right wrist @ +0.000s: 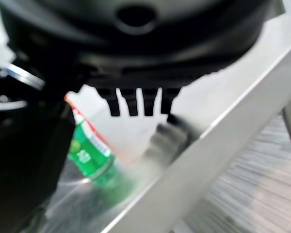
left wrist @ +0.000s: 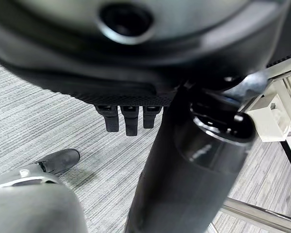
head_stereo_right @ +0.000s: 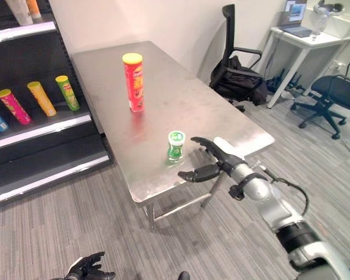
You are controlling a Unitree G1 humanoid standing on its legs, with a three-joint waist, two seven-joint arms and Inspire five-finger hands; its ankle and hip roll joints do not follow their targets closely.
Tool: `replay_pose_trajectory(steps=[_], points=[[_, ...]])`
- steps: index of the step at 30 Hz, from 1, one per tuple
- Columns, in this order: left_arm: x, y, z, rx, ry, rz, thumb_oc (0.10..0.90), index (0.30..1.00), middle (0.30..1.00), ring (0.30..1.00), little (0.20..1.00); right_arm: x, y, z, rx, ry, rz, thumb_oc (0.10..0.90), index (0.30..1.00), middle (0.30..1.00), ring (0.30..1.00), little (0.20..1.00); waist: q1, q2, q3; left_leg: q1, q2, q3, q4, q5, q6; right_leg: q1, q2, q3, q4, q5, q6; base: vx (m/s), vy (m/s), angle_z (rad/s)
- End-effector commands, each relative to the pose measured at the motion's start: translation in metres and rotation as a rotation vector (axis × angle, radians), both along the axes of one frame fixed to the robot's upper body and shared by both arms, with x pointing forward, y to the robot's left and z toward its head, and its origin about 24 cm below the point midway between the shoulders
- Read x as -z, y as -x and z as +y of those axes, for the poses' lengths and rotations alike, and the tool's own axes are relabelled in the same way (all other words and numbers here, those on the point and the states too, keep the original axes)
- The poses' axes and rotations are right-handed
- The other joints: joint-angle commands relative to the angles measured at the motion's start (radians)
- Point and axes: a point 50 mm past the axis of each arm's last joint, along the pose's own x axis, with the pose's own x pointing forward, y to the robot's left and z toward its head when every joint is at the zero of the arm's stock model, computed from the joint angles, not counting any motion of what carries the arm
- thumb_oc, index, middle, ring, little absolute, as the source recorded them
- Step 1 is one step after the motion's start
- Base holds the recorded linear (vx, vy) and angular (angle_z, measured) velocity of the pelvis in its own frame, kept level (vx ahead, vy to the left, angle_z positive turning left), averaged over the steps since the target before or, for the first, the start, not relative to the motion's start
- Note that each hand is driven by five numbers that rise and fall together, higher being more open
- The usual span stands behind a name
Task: Put the goods on the table back onto the shelves and tidy them up.
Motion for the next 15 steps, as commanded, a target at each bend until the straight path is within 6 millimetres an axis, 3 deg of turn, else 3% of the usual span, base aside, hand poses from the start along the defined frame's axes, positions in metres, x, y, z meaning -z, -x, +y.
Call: replay_pose_trajectory(steps=[1, 15], points=[[-0.015, -0.029, 0.013, 0.049, -0.046, -0.11, 0.8, 0.9, 0.9, 0.9, 0.9, -0.041, -0.027, 0.022, -0.034, -0.024, -0.192, 0.8, 0.9, 0.9, 0.9, 0.9, 0.028, -0.057, -0.042, -0.033, 0.036, 0.06, 0.009, 0.023, -0.047, 0.066, -0.078, 0.021, 0.009, -0.056, 0.082, 0.01, -0.002, 0.11], [-0.011, -0.025, 0.011, 0.03, -0.053, -0.089, 0.8, 0.9, 0.9, 0.9, 0.9, -0.04, -0.044, 0.034, 0.002, -0.074, -0.189, 0.8, 0.9, 0.9, 0.9, 0.9, 0.049, -0.067, -0.04, -0.047, 0.039, 0.045, 0.009, 0.027, -0.049, 0.066, -0.077, 0.001, 0.012, -0.058, 0.078, 0.01, -0.002, 0.04]])
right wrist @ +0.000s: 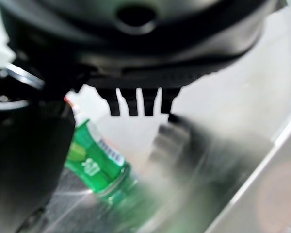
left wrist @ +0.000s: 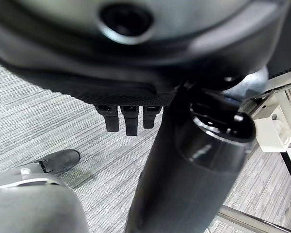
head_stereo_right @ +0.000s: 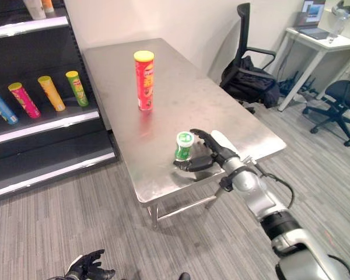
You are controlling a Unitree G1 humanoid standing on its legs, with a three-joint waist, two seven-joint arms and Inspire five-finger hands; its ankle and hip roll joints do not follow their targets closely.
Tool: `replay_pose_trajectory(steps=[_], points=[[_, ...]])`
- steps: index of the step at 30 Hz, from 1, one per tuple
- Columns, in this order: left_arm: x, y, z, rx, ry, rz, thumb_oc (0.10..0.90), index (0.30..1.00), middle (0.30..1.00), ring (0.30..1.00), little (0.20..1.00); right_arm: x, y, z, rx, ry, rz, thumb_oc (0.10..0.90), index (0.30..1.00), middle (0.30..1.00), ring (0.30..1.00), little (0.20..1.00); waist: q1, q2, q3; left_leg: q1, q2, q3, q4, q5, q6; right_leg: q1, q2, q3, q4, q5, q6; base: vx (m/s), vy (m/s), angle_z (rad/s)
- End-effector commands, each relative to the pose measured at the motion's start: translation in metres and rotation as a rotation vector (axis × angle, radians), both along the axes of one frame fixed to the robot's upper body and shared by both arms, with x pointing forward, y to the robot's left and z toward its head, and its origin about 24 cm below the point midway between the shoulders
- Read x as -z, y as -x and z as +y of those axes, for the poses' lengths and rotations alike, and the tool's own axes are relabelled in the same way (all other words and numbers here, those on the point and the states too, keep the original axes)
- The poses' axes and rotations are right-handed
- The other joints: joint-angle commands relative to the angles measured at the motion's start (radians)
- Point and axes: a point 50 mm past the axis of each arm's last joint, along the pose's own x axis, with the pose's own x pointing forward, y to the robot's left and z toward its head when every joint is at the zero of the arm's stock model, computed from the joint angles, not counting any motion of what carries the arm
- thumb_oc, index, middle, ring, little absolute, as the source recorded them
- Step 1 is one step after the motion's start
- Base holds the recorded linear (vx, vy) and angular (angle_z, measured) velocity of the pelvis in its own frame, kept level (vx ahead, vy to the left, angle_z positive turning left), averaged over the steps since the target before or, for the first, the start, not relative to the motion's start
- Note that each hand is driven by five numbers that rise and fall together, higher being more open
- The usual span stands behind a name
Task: Put the goods on the table back onto the shelves and tidy them up.
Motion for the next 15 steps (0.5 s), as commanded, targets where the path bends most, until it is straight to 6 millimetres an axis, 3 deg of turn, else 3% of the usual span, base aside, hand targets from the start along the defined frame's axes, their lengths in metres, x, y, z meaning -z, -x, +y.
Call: replay_pose_trajectory(steps=[1, 14, 15], points=[[-0.009, -0.022, 0.011, 0.03, -0.049, -0.07, 0.8, 0.9, 0.9, 0.9, 0.9, -0.04, -0.024, 0.022, -0.051, -0.028, -0.158, 0.8, 0.9, 0.9, 0.9, 0.9, 0.019, -0.064, -0.043, -0.034, 0.039, 0.069, 0.009, 0.023, -0.042, 0.066, -0.076, 0.021, 0.011, -0.057, 0.08, 0.01, -0.008, 0.06], [-0.01, -0.02, 0.016, -0.004, -0.056, -0.073, 0.8, 0.9, 0.9, 0.9, 0.9, -0.043, -0.038, 0.027, -0.018, -0.031, -0.146, 0.8, 0.9, 0.9, 0.9, 0.9, 0.04, -0.072, -0.037, -0.044, 0.037, 0.062, 0.009, 0.023, -0.042, 0.06, -0.077, 0.011, 0.011, -0.055, 0.081, 0.01, 0.002, 0.02], [-0.01, -0.019, 0.017, -0.007, -0.058, -0.072, 0.8, 0.9, 0.9, 0.9, 0.9, -0.044, -0.038, 0.027, -0.02, -0.025, -0.149, 0.728, 0.792, 0.792, 0.792, 0.792, 0.041, -0.073, -0.035, -0.045, 0.036, 0.06, 0.009, 0.023, -0.042, 0.059, -0.077, 0.01, 0.011, -0.054, 0.081, 0.01, 0.008, 0.05]])
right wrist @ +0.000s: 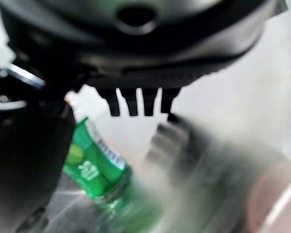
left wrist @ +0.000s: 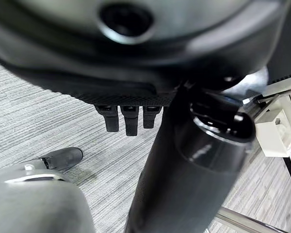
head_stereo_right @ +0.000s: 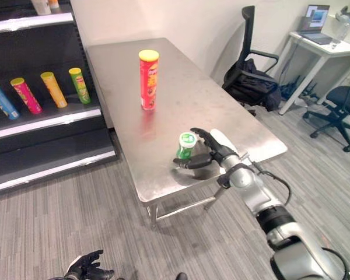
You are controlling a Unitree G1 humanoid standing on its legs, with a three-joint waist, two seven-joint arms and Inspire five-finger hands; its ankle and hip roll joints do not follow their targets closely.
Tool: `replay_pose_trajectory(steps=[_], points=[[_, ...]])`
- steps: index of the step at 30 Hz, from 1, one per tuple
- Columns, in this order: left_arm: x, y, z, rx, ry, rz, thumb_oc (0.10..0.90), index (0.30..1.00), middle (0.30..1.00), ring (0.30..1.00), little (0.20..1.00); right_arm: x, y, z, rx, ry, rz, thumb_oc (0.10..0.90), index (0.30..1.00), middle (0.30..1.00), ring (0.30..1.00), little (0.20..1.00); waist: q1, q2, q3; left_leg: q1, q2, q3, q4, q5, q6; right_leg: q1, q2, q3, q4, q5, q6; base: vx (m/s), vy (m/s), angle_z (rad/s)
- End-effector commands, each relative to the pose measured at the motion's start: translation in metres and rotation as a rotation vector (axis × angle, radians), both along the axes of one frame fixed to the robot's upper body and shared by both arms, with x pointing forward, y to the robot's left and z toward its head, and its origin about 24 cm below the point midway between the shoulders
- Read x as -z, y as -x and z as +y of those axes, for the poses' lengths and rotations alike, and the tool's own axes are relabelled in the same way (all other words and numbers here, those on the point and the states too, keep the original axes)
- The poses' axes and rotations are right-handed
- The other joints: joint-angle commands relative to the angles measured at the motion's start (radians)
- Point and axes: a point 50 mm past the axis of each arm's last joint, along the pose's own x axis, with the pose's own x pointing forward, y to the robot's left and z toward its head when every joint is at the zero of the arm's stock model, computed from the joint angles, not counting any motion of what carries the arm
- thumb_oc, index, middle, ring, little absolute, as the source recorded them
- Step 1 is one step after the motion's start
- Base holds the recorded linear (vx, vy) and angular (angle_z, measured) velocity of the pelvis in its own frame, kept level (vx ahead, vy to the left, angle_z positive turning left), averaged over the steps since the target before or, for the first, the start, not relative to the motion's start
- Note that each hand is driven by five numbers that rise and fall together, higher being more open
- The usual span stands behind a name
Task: Put the goods on the table back onto the shelves and tidy them up.
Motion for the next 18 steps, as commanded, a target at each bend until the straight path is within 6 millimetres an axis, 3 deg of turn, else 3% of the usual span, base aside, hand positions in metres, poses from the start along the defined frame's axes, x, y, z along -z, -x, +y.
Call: replay_pose_trajectory(steps=[1, 2, 12, 18], points=[[-0.01, -0.021, 0.015, 0.007, -0.046, -0.072, 0.8, 0.9, 0.9, 0.9, 0.9, -0.047, -0.028, 0.026, -0.05, -0.024, -0.16, 0.577, 0.566, 0.566, 0.566, 0.566, 0.034, -0.055, -0.034, -0.037, 0.035, 0.078, 0.009, 0.021, -0.038, 0.056, -0.077, 0.028, 0.011, -0.053, 0.082, 0.0, 0.0, 0.0], [-0.01, -0.021, 0.016, 0.008, -0.048, -0.072, 0.8, 0.9, 0.9, 0.9, 0.9, -0.048, -0.029, 0.027, -0.053, -0.016, -0.162, 0.4, 0.3, 0.3, 0.3, 0.3, 0.035, -0.056, -0.033, -0.039, 0.035, 0.078, 0.009, 0.022, -0.038, 0.055, -0.078, 0.027, 0.012, -0.053, 0.083, 0.0, 0.0, 0.0], [-0.011, -0.021, 0.018, 0.004, -0.055, -0.075, 0.8, 0.9, 0.9, 0.9, 0.9, -0.053, -0.026, 0.022, -0.055, 0.014, -0.178, 0.4, 0.3, 0.3, 0.3, 0.3, 0.028, -0.064, -0.033, -0.037, 0.034, 0.082, 0.009, 0.016, -0.038, 0.056, -0.079, 0.026, 0.013, -0.052, 0.084, 0.0, 0.0, 0.01], [-0.013, -0.022, 0.022, -0.009, -0.07, -0.085, 0.8, 0.9, 0.9, 0.9, 0.9, -0.069, -0.005, -0.01, 0.007, 0.049, -0.286, 0.4, 0.3, 0.3, 0.3, 0.3, 0.007, -0.064, -0.037, -0.026, 0.038, 0.089, 0.009, 0.008, -0.038, 0.059, -0.074, 0.037, 0.011, -0.057, 0.085, 0.0, -0.005, 0.0]])
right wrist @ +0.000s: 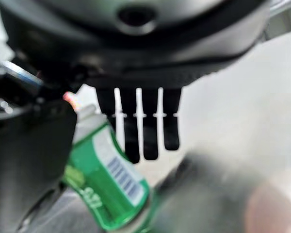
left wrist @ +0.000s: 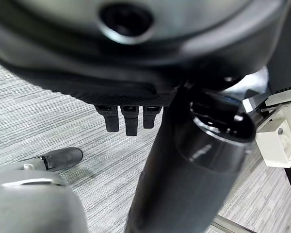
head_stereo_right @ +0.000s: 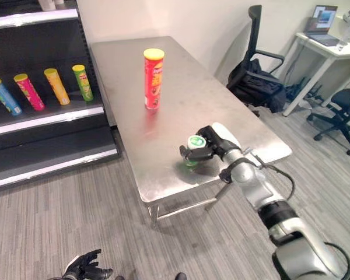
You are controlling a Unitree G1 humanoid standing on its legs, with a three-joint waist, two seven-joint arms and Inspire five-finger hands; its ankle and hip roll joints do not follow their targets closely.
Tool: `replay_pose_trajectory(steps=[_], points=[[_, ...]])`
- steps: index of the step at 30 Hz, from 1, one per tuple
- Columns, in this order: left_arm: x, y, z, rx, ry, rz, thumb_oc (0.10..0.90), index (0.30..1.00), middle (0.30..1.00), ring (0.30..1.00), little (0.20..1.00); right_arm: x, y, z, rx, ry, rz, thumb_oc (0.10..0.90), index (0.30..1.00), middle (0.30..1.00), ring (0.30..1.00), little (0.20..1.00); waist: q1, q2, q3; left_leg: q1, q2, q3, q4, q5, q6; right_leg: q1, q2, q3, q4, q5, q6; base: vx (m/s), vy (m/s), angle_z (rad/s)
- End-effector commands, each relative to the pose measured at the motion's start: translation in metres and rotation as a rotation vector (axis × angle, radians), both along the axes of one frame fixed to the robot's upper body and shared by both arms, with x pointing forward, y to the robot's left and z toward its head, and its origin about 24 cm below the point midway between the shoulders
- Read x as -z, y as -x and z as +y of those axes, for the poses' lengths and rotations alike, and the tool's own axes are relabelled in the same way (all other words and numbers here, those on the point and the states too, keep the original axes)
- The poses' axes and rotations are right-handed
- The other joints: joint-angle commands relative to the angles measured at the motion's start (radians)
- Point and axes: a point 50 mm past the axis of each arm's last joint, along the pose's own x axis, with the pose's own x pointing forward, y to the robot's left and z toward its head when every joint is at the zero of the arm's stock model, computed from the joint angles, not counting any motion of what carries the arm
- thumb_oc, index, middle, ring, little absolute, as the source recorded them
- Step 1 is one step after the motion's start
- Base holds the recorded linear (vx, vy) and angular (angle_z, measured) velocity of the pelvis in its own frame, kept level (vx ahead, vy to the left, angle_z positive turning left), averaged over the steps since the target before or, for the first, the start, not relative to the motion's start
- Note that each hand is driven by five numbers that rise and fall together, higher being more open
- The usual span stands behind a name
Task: Put the goods on the table back onto the shelves and tidy them up.
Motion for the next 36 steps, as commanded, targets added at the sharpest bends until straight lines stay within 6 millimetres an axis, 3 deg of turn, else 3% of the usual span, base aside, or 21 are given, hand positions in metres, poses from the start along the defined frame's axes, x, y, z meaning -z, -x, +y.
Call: replay_pose_trajectory(steps=[1, 4, 9, 13, 15, 16, 18, 19, 20, 22, 23, 24, 25, 26, 27, 29, 30, 31, 33, 36], points=[[-0.011, -0.021, 0.018, 0.026, -0.076, -0.073, 0.8, 0.9, 0.9, 0.9, 0.9, -0.072, 0.006, -0.008, -0.025, 0.02, -0.317, 0.4, 0.3, 0.3, 0.3, 0.3, 0.011, -0.055, -0.036, -0.011, 0.043, 0.101, 0.009, 0.002, -0.04, 0.068, -0.067, 0.041, 0.012, -0.063, 0.083, 0.03, -0.058, -0.02], [-0.013, -0.022, 0.022, -0.008, -0.08, -0.085, 0.8, 0.9, 0.9, 0.9, 0.9, -0.116, 0.036, -0.024, -0.038, -0.061, -0.521, 0.4, 0.3, 0.3, 0.3, 0.3, -0.007, -0.064, -0.045, -0.007, 0.058, 0.106, 0.009, 0.004, -0.046, 0.063, -0.05, 0.05, 0.01, -0.075, 0.076, 0.04, -0.076, 0.0], [-0.015, -0.018, 0.029, -0.04, -0.084, -0.092, 0.8, 0.9, 0.9, 0.9, 0.9, -0.145, 0.058, -0.029, -0.074, -0.103, -0.653, 0.4, 0.3, 0.3, 0.3, 0.3, -0.005, -0.08, -0.042, -0.009, 0.082, 0.098, 0.012, 0.012, -0.055, 0.057, -0.024, 0.068, 0.009, -0.093, 0.067, 0.01, -0.076, -0.1], [-0.024, -0.033, 0.033, -0.02, -0.091, -0.145, 0.8, 0.9, 0.9, 0.9, 0.9, -0.168, 0.068, -0.025, -0.124, -0.168, -0.759, 0.4, 0.3, 0.3, 0.3, 0.3, 0.008, -0.115, 0.01, -0.154, 0.098, 0.038, 0.217, -0.027, -0.077, 0.046, -0.022, 0.055, 0.012, -0.103, 0.046, -0.13, -0.091, 0.16], [-0.026, -0.034, 0.036, -0.018, -0.096, -0.158, 0.8, 0.9, 0.9, 0.9, 0.9, -0.174, 0.074, -0.025, -0.137, -0.2, -0.79, 0.4, 0.3, 0.3, 0.3, 0.3, 0.008, -0.118, 0.016, -0.149, 0.17, 0.013, 0.197, -0.015, -0.099, 0.055, -0.009, 0.038, 0.012, -0.103, 0.056, -0.04, 0.103, 0.39], [-0.026, -0.034, 0.036, -0.017, -0.097, -0.158, 0.8, 0.9, 0.9, 0.9, 0.9, -0.174, 0.074, -0.025, -0.137, -0.2, -0.79, 0.4, 0.3, 0.3, 0.3, 0.3, 0.006, -0.12, 0.014, -0.151, 0.166, 0.012, 0.191, -0.007, -0.097, 0.051, -0.012, 0.037, 0.011, -0.1, 0.056, 0.0, 0.176, 0.35], [-0.028, -0.038, 0.036, 0.0, -0.108, -0.169, 0.8, 0.9, 0.9, 0.9, 0.9, -0.176, 0.074, -0.027, -0.137, -0.216, -0.799, 0.4, 0.3, 0.3, 0.3, 0.3, 0.002, -0.125, 0.014, -0.144, 0.235, -0.019, 0.132, 0.048, -0.12, 0.042, -0.041, 0.035, 0.014, -0.097, 0.073, -0.03, 0.378, 0.29], [-0.033, -0.049, 0.037, 0.023, -0.134, -0.199, 0.8, 0.9, 0.9, 0.9, 0.9, -0.176, 0.073, -0.035, -0.094, -0.196, -0.784, 0.4, 0.3, 0.3, 0.3, 0.3, -0.012, -0.118, 0.016, -0.147, 0.304, 0.0, 0.078, 0.115, -0.132, 0.034, -0.077, 0.022, 0.015, -0.098, 0.099, -0.02, 0.645, 0.08], [-0.036, -0.056, 0.038, 0.027, -0.142, -0.221, 0.8, 0.9, 0.9, 0.9, 0.9, -0.177, 0.075, -0.041, -0.066, -0.173, -0.782, 0.4, 0.3, 0.3, 0.3, 0.3, -0.015, -0.108, 0.015, -0.165, 0.334, 0.022, 0.059, 0.15, -0.139, 0.039, -0.1, 0.014, 0.012, -0.099, 0.118, 0.03, 0.71, 0.23], [-0.037, -0.056, 0.039, 0.006, -0.136, -0.232, 0.8, 0.9, 0.9, 0.9, 0.9, -0.172, 0.08, -0.052, -0.029, -0.142, -0.737, 0.4, 0.3, 0.3, 0.3, 0.3, -0.02, -0.071, -0.003, -0.154, 0.325, 0.032, 0.015, 0.139, -0.16, 0.052, -0.143, 0.006, 0.014, -0.079, 0.145, 0.15, 0.844, 0.49], [-0.039, -0.056, 0.053, 0.0, -0.174, -0.212, 0.8, 0.9, 0.9, 0.9, 0.9, -0.162, 0.082, -0.063, 0.053, -0.101, -0.707, 0.4, 0.3, 0.3, 0.3, 0.3, -0.027, -0.081, -0.016, -0.158, 0.2, 0.07, 0.011, 0.081, -0.124, 0.0, -0.301, 0.001, 0.095, 0.107, 0.172, 0.18, 0.914, 0.3], [-0.039, -0.056, 0.053, -0.003, -0.175, -0.212, 0.8, 0.9, 0.9, 0.9, 0.9, -0.162, 0.081, -0.063, 0.05, -0.103, -0.707, 0.4, 0.3, 0.3, 0.3, 0.3, -0.023, -0.087, -0.016, -0.155, 0.194, 0.08, 0.013, 0.076, -0.121, -0.007, -0.309, 0.011, 0.099, 0.108, 0.172, 0.14, 0.84, 0.03], [-0.04, -0.052, 0.058, -0.009, -0.19, -0.202, 0.8, 0.9, 0.9, 0.9, 0.9, -0.162, 0.078, -0.06, 0.045, -0.117, -0.715, 0.4, 0.3, 0.3, 0.3, 0.3, -0.014, -0.09, -0.01, -0.146, 0.168, 0.104, 0.009, 0.064, -0.1, -0.028, -0.346, -0.019, 0.135, 0.14, 0.172, 0.02, 0.567, 0.06], [-0.043, -0.049, 0.07, -0.056, -0.207, -0.195, 0.8, 0.9, 0.9, 0.9, 0.9, -0.16, 0.071, -0.051, 0.017, -0.121, -0.701, 0.4, 0.3, 0.3, 0.3, 0.3, -0.021, -0.093, 0.018, -0.136, 0.121, 0.13, 0.009, 0.044, -0.055, -0.084, -0.314, 0.016, 0.239, 0.102, 0.139, 0.08, 0.719, -0.09], [-0.042, -0.045, 0.072, -0.072, -0.202, -0.189, 0.8, 0.9, 0.9, 0.9, 0.9, -0.164, 0.074, -0.048, -0.007, -0.122, -0.716, 0.4, 0.3, 0.3, 0.3, 0.3, -0.029, -0.092, 0.024, -0.127, 0.099, 0.129, 0.009, 0.042, -0.039, -0.118, -0.223, 0.066, 0.261, 0.029, 0.117, 0.11, 0.624, -0.07], [-0.039, -0.039, 0.07, -0.065, -0.19, -0.172, 0.8, 0.9, 0.9, 0.9, 0.9, -0.169, 0.076, -0.047, -0.019, -0.098, -0.728, 0.4, 0.3, 0.3, 0.3, 0.3, -0.031, -0.09, 0.026, -0.117, 0.077, 0.13, 0.009, 0.038, -0.029, -0.131, -0.128, 0.062, 0.241, -0.051, 0.083, 0.09, 0.202, 0.06], [-0.038, -0.039, 0.07, -0.065, -0.19, -0.171, 0.8, 0.9, 0.9, 0.9, 0.9, -0.17, 0.076, -0.047, -0.019, -0.097, -0.728, 0.4, 0.3, 0.3, 0.3, 0.3, -0.031, -0.088, 0.027, -0.116, 0.08, 0.13, 0.009, 0.037, -0.031, -0.129, -0.125, 0.061, 0.241, -0.053, 0.081, 0.07, 0.108, 0.3], [-0.036, -0.036, 0.068, -0.068, -0.18, -0.157, 0.8, 0.9, 0.9, 0.9, 0.9, -0.173, 0.075, -0.046, -0.031, -0.089, -0.733, 0.4, 0.3, 0.3, 0.3, 0.3, -0.031, -0.094, 0.033, -0.105, 0.055, 0.125, 0.009, 0.03, -0.026, -0.152, -0.042, 0.063, 0.228, -0.091, 0.061, 0.06, 0.075, 0.36], [-0.036, -0.042, 0.061, -0.079, -0.152, -0.187, 0.8, 0.9, 0.9, 0.9, 0.9, -0.179, 0.077, -0.041, -0.066, -0.068, -0.74, 0.4, 0.3, 0.3, 0.3, 0.3, -0.037, -0.114, 0.038, -0.097, 0.004, 0.105, 0.009, 0.011, -0.013, -0.152, 0.043, 0.101, 0.144, -0.099, 0.044, 0.09, 0.076, 0.54], [-0.031, -0.038, 0.05, -0.084, -0.117, -0.185, 0.8, 0.9, 0.9, 0.9, 0.9, -0.185, 0.075, -0.035, -0.1, -0.067, -0.752, 0.4, 0.3, 0.3, 0.3, 0.3, -0.029, -0.121, 0.027, -0.09, -0.011, 0.099, 0.009, 0.007, -0.015, -0.116, 0.068, 0.138, 0.072, -0.076, 0.039, 0.09, 0.001, 0.33]])
